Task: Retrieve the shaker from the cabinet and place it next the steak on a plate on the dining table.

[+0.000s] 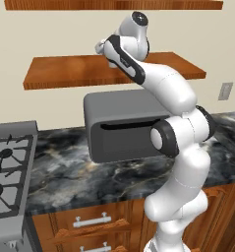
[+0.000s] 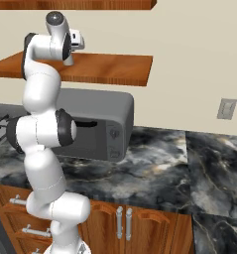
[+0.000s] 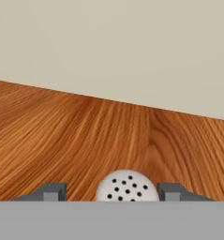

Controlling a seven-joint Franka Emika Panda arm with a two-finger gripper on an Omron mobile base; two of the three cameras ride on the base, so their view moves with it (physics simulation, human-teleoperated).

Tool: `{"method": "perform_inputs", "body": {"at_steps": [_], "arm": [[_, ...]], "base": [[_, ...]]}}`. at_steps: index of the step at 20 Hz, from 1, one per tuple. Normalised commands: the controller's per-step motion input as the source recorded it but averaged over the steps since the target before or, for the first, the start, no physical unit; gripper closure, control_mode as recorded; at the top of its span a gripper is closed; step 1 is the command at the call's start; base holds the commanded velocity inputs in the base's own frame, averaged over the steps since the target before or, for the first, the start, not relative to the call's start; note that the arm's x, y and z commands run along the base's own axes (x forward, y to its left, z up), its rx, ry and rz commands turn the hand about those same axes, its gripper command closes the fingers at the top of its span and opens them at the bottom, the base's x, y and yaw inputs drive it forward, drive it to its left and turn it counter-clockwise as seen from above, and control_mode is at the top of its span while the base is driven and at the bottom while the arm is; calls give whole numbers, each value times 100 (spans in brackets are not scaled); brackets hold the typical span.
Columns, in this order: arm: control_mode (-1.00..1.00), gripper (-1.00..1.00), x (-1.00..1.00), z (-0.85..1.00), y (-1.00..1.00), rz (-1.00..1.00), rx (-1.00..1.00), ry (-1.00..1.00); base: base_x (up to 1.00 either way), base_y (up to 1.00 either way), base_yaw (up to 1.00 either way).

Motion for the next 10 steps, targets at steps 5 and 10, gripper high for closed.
{"method": "perform_inputs", "body": {"at_steps": [5,10], "arm": [[-100,100,0,-2,0,0,-1,0],[-100,100,0,-1,0,0,0,0]], "base": [[0,0,0],[0,0,0]]}}
